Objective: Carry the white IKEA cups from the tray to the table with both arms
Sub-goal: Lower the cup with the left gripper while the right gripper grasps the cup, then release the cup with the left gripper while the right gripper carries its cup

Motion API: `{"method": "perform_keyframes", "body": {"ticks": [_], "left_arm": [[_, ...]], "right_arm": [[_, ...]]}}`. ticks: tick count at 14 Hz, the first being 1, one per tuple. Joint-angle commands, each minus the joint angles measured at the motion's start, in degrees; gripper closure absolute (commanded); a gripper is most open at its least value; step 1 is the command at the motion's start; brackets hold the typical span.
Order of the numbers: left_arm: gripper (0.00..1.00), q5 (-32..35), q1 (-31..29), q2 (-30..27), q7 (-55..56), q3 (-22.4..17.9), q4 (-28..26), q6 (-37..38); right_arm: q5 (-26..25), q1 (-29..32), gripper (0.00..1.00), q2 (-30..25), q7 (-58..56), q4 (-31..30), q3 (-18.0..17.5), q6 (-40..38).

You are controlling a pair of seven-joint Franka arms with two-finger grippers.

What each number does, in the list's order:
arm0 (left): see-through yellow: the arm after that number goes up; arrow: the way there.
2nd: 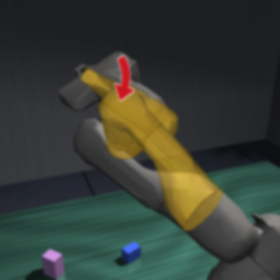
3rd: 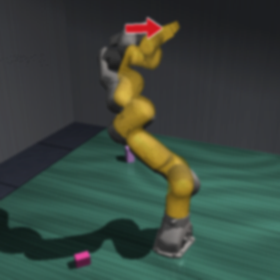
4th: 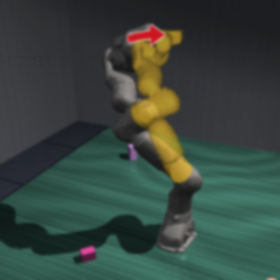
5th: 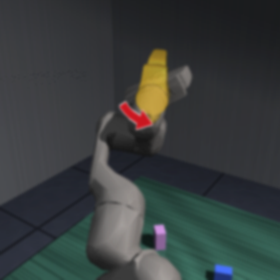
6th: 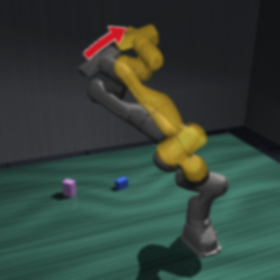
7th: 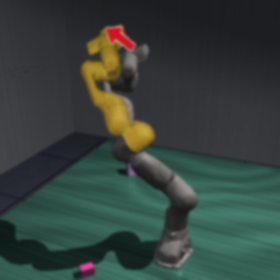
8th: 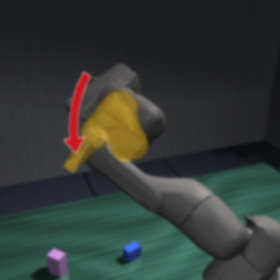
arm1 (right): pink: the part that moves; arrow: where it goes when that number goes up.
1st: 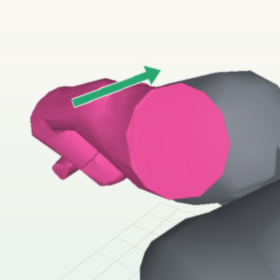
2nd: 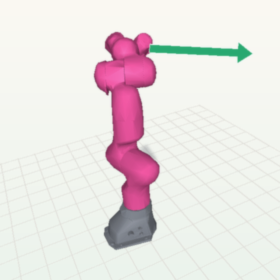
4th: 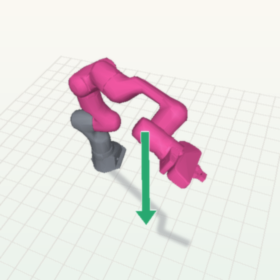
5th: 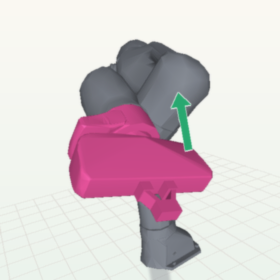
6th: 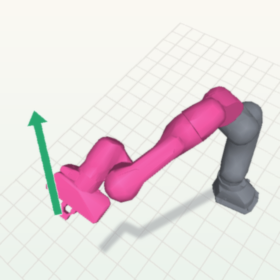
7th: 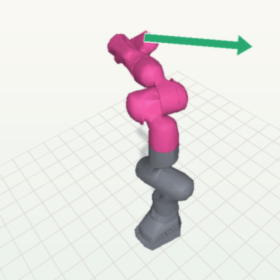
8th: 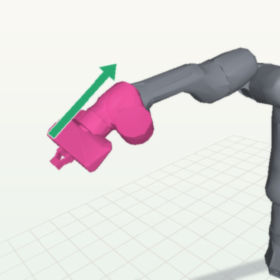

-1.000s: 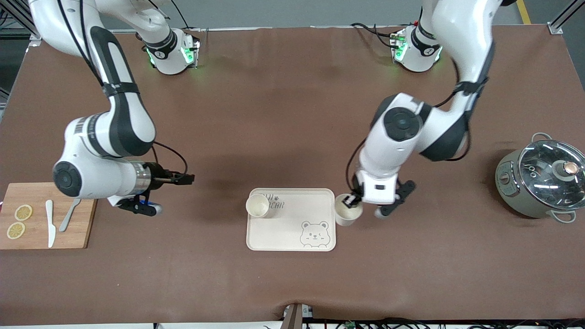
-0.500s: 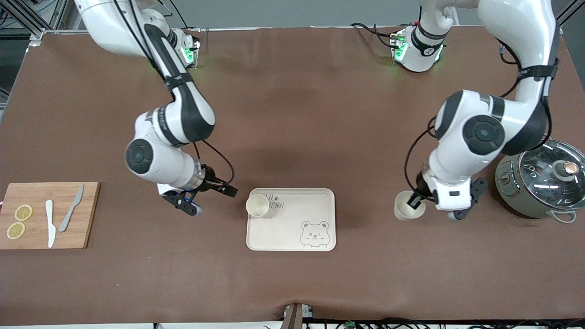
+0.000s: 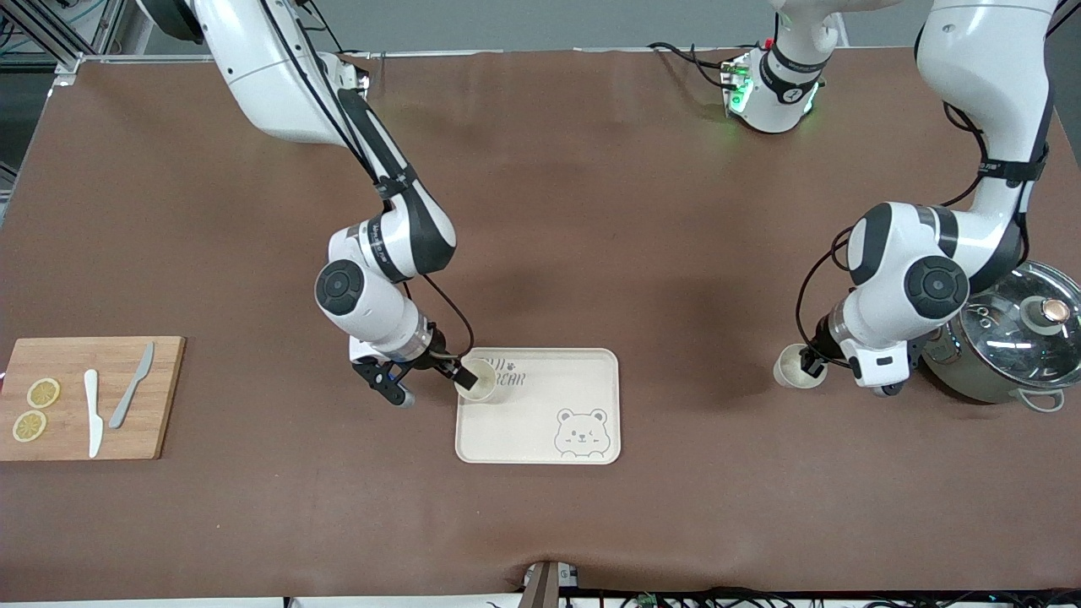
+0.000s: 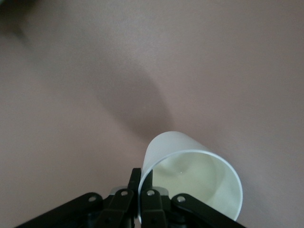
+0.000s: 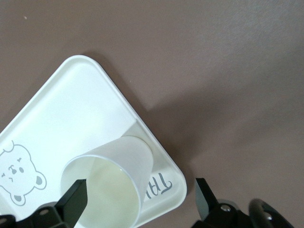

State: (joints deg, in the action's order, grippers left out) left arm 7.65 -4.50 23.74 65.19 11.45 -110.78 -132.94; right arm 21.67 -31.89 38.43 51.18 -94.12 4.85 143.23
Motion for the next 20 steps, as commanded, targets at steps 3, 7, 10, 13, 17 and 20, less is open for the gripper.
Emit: {"method": "perform_keyframes", "body": {"ticks": [3,7,10,13,17,20], "left_arm": [[1.0,-3.9,-2.9,-1.4,-1.8,2.3,-6.6,-6.0],[1.0,-7.6,-3.0,-1.3,-1.8,3.8,-7.2,-5.9],[0.98,-7.6,-3.4,-0.3,-3.0,3.7,-7.4,-6.0],[0.87,-7.6,-5.5,-0.3,-5.9,3.7,-8.0,-5.9],[0.0,-7.6,-5.6,-1.7,-5.5,3.8,-8.0,-5.3],[0.0,-7.7,-5.6,-4.9,-4.7,4.7,-7.3,-3.0]], "right_arm": [[1.4,-0.8,1.0,1.6,1.4,1.0,0.6,0.5],[1.4,-0.6,1.0,1.8,2.0,1.0,0.6,0.4],[1.4,0.1,1.0,1.3,2.6,3.0,0.6,-1.7],[1.2,2.4,1.0,0.7,3.8,9.4,1.0,-16.1],[0.6,5.9,1.0,-4.9,-6.1,4.9,2.7,-23.2],[0.3,8.9,1.0,-11.2,-20.7,-4.6,3.1,-22.6]]}}
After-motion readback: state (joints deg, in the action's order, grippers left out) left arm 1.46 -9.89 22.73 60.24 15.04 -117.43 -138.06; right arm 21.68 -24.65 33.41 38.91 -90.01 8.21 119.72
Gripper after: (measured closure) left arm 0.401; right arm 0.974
